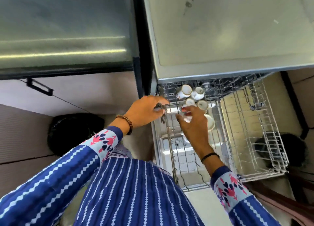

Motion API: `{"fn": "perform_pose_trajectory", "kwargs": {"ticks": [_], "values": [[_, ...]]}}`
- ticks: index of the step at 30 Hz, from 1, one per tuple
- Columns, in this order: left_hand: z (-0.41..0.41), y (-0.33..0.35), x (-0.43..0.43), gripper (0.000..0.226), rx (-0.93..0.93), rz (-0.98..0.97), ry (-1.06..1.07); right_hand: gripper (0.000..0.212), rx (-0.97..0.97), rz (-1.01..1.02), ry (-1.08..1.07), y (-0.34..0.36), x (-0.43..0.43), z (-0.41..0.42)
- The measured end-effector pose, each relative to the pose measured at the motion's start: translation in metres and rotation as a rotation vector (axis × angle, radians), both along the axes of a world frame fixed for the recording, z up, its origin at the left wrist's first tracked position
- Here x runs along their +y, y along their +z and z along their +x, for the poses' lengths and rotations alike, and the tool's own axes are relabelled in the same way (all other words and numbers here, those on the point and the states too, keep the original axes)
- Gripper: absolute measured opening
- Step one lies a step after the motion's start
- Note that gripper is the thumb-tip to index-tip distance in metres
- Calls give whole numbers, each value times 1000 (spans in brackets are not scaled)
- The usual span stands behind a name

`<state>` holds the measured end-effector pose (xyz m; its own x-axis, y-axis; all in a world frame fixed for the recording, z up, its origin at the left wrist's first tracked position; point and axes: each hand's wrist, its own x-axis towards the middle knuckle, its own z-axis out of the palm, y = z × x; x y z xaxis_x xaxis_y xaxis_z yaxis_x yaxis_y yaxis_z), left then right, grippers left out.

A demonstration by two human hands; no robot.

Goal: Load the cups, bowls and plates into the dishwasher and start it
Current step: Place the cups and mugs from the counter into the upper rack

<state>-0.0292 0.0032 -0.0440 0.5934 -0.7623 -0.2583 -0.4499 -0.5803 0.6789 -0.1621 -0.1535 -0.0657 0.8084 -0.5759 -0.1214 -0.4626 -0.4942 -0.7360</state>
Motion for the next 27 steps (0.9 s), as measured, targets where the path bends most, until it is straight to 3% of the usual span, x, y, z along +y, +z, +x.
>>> {"fn": "perform_pose_trajectory", "kwargs": {"ticks": [7, 14, 20, 27], "values": [[23, 47, 70, 35, -213, -167, 292, 13, -134, 111, 282, 56, 69, 67], [57, 97, 154, 34, -300, -284, 648, 13, -300, 159, 553, 122, 135, 145], [102, 130, 219, 29, -362, -357, 902, 13, -327, 166, 674, 159, 197, 226], [179, 149, 294, 29, -369, -382, 1045, 15, -328, 149, 779, 180, 282, 331]]}}
